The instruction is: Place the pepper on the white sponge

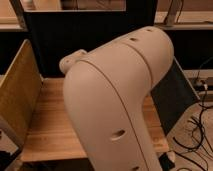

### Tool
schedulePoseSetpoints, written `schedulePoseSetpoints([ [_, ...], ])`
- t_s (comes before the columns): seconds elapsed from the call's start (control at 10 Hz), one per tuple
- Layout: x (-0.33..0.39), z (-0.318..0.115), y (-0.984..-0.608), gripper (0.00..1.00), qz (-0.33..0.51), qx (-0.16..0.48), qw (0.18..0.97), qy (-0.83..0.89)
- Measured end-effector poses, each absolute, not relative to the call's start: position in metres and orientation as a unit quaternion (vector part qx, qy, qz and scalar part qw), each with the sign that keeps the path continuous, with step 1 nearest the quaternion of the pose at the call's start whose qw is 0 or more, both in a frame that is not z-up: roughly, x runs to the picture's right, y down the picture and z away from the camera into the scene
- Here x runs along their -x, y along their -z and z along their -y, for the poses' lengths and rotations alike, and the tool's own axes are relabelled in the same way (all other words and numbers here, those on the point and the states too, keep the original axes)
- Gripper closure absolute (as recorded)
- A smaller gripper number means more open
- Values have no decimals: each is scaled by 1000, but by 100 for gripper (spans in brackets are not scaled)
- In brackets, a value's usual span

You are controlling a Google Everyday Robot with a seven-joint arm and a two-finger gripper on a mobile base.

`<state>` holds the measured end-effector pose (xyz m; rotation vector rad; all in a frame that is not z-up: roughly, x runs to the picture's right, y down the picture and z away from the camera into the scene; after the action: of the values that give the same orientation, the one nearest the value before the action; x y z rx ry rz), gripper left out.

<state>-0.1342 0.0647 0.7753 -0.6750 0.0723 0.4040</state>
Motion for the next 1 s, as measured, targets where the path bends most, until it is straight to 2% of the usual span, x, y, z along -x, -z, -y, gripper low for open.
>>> schedulePoseSetpoints([
  [0.2, 153, -88, -775, 20, -22, 353, 918, -180],
  [0.5, 173, -125, -794, 20, -21, 400, 903, -152],
  [1.0, 174, -137, -849, 20, -34, 443, 885, -138],
])
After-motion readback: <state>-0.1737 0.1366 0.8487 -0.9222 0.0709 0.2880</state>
